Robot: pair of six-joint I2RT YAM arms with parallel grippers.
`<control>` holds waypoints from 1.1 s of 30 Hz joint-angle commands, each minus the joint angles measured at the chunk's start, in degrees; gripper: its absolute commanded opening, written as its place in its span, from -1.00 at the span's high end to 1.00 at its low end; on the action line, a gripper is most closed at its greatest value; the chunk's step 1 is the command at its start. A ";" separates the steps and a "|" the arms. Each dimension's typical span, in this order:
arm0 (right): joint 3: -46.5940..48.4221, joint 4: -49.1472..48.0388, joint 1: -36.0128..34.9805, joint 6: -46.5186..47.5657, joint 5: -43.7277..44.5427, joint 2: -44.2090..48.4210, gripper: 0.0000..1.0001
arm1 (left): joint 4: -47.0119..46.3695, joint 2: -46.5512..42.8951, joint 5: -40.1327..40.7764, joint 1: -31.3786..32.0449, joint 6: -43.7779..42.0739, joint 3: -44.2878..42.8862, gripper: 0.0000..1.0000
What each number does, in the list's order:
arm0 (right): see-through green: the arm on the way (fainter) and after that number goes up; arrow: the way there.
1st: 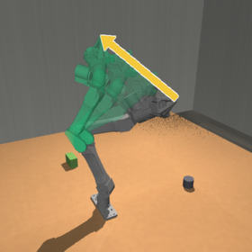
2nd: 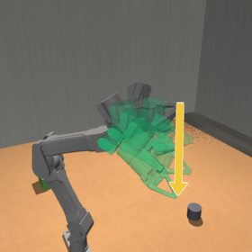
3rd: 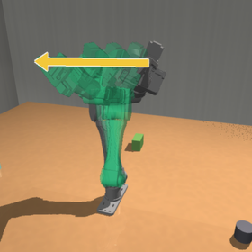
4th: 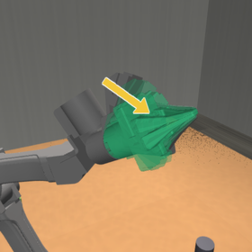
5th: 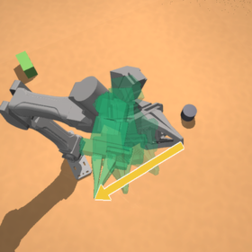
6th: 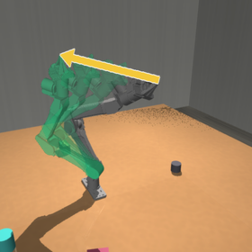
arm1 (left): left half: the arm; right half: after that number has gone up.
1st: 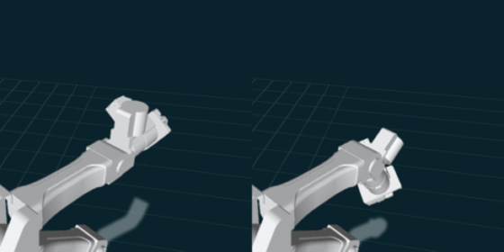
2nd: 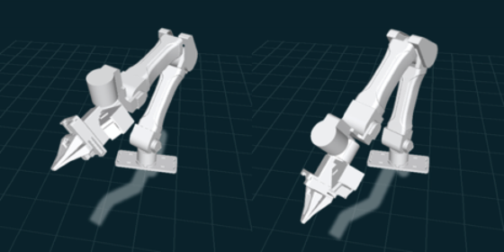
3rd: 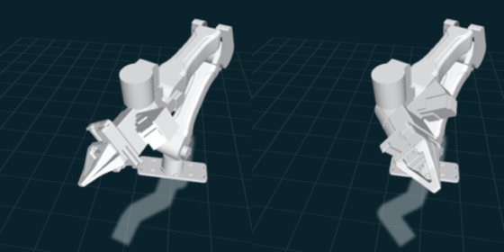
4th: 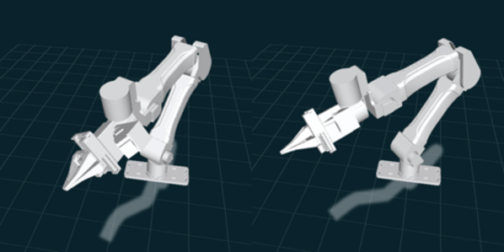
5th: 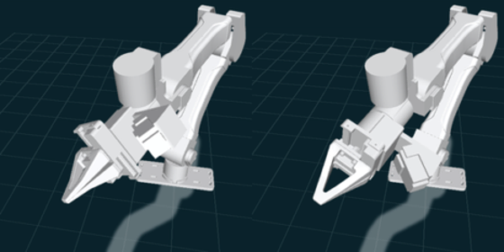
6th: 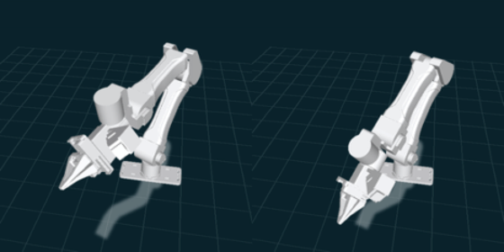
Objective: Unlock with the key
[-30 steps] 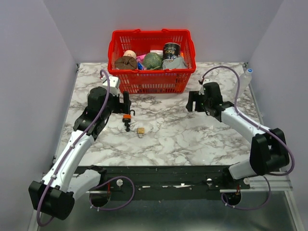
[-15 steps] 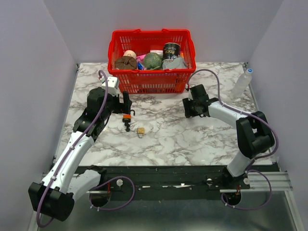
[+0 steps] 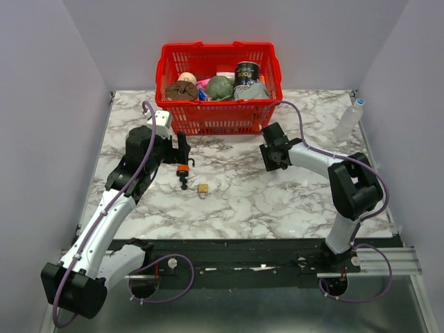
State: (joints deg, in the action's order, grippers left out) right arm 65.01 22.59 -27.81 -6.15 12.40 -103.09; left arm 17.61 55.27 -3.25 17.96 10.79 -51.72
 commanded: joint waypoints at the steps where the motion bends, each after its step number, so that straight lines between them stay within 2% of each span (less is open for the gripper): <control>1: 2.66 2.63 -0.58 -0.53 2.54 -2.29 0.10 | -1.00 -0.16 0.08 -0.11 -0.24 0.31 -0.98; 12: 4.16 4.39 -0.66 -0.26 1.13 -4.23 0.21 | -0.91 -0.77 0.96 -0.11 -0.59 0.57 -0.98; 24: 5.30 5.71 -0.66 -0.26 -0.01 -5.72 0.45 | -0.82 -0.69 1.14 -0.11 -0.68 0.66 -0.98; 28: 5.04 5.71 -0.66 -0.53 0.08 -5.63 0.66 | -0.82 -0.69 1.14 -0.11 -0.85 0.66 -0.98; 29: 5.04 5.62 -0.58 -0.61 0.08 -5.55 0.80 | -0.82 -0.69 1.14 -0.11 -0.85 0.75 -0.98; 33: 4.95 5.62 -0.66 -0.88 0.25 -5.37 0.95 | -0.82 -0.69 1.14 -0.11 -0.85 0.66 -0.98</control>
State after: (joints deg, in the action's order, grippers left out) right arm 69.23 26.46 -28.18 -6.57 12.84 -107.20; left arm 17.65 55.27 -3.18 17.98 10.50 -51.55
